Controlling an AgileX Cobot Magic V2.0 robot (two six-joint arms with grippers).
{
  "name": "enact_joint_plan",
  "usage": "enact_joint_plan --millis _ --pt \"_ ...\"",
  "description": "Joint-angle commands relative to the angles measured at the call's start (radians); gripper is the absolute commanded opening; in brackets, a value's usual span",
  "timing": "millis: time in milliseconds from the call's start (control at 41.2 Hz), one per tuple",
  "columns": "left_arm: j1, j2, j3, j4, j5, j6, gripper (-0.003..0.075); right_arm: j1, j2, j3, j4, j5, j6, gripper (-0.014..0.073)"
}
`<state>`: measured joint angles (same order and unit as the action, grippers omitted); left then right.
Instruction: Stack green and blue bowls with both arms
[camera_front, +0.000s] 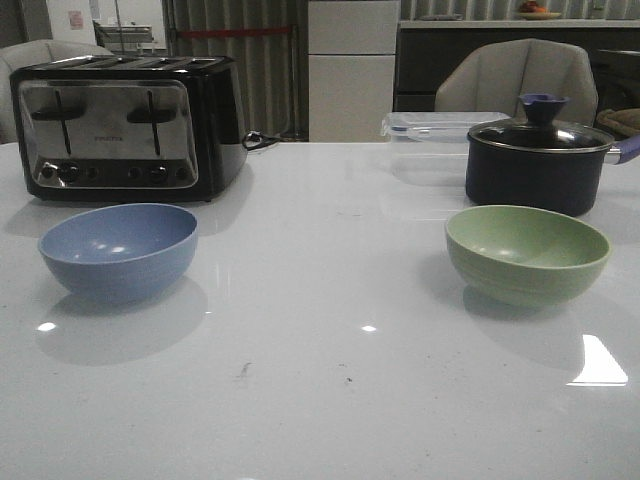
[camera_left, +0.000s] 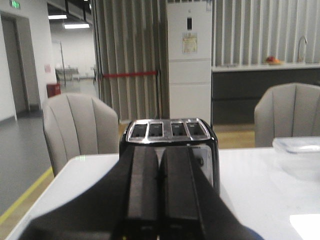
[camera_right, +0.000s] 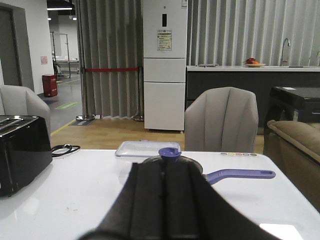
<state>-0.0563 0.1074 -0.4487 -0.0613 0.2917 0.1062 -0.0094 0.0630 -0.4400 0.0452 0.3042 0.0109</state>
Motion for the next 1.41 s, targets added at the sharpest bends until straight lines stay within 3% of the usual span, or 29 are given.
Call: enact_joint_plan --millis 0,97,315,800,897,994,1067,1164,1382 --pt "0.002 0.102 -0.131 -0.008 0.053 -0.005 0.0093 -0.002 0.1 -0.108 -0.015 0.017 -0.002 0.0057" --pt "0.002 0.184 -0.195 -0.008 0.141 -0.005 0.0093 -0.002 0.183 -0.164 -0.015 0.084 -0.003 0.0057" --pt "0.002 0.304 -0.201 -0.008 0.188 -0.005 0.0093 -0.002 0.357 -0.168 -0.029 0.188 -0.003 0.0057" --pt "0.002 0.432 -0.199 -0.008 0.32 -0.005 0.0094 -0.002 0.646 -0.168 -0.029 0.247 -0.003 0.007" --pt "0.002 0.444 -0.199 -0.008 0.324 -0.005 0.0134 -0.002 0.691 -0.168 -0.029 0.256 -0.003 0.0193" --pt "0.002 0.448 -0.199 -0.008 0.325 -0.005 0.0267 -0.002 0.739 -0.168 -0.029 0.254 -0.003 0.0389" --pt "0.002 0.45 -0.199 -0.008 0.325 -0.005 0.0384 -0.002 0.775 -0.168 -0.029 0.247 -0.003 0.0482" --pt "0.002 0.45 -0.199 -0.008 0.325 -0.005 0.0449 -0.002 0.829 -0.174 -0.028 0.229 -0.003 0.0508" --pt "0.002 0.45 -0.199 -0.008 0.325 -0.005 0.0433 -0.002 1.002 -0.262 0.067 0.235 -0.003 0.0507"
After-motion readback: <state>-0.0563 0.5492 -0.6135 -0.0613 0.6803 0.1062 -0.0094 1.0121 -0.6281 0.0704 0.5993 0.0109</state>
